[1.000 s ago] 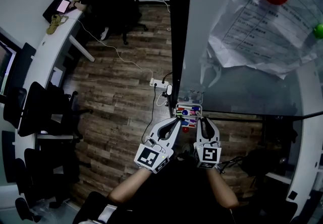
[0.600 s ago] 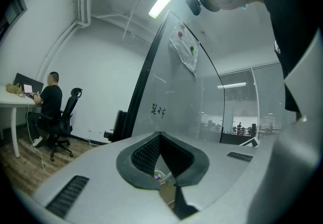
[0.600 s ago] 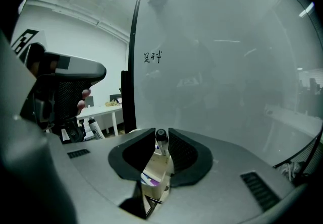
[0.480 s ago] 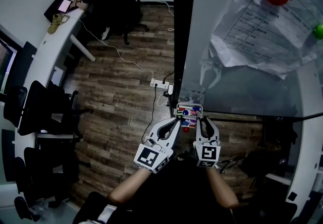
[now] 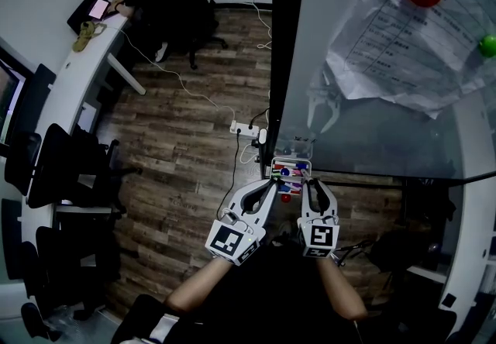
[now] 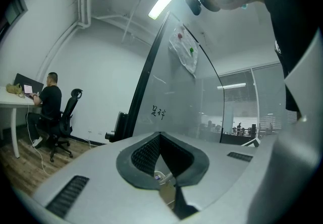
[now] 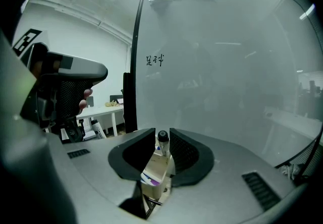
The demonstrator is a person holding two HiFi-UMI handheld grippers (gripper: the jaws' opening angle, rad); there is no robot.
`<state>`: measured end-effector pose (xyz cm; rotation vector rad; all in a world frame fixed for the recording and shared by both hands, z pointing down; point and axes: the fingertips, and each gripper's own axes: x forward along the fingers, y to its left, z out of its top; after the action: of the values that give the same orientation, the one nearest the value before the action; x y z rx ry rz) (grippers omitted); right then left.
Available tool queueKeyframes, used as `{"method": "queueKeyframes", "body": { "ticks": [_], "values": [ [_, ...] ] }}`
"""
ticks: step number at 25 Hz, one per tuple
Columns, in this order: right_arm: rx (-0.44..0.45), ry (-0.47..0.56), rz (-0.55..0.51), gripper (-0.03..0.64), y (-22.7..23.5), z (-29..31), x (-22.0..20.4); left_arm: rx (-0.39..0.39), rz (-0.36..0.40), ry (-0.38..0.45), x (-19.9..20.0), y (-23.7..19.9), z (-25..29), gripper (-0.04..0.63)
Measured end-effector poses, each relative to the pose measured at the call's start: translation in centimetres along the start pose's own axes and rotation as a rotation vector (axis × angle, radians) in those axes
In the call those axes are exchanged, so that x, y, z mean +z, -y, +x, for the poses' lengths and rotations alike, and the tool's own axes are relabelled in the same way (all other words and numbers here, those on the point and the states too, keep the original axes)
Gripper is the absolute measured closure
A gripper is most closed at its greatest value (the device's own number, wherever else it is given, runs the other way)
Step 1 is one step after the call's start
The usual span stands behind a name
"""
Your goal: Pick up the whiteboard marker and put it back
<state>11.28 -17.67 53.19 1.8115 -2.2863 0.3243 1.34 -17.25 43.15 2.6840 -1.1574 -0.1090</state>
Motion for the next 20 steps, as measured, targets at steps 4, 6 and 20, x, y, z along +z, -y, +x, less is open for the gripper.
{"method": "queueKeyframes", "body": {
  "ticks": [4, 6, 20],
  "values": [
    [-0.009, 0.017, -0.004, 0.537, 0.1, -0.5, 0.8, -0.005, 0.002, 0.007, 0.2, 0.2, -0.2, 0.588],
    [-0.017, 0.023, -0.007, 0.537, 0.2, -0.8, 0.9, -0.009, 0.002, 0.009, 0.3, 0.3, -0.2, 0.588],
    [-0.027, 0.069, 0.01, 0.541, -0.1, -3.1, 2.3, -0.028, 0.006, 0.031, 0.8, 1.0, -1.0, 0.588]
  ]
}}
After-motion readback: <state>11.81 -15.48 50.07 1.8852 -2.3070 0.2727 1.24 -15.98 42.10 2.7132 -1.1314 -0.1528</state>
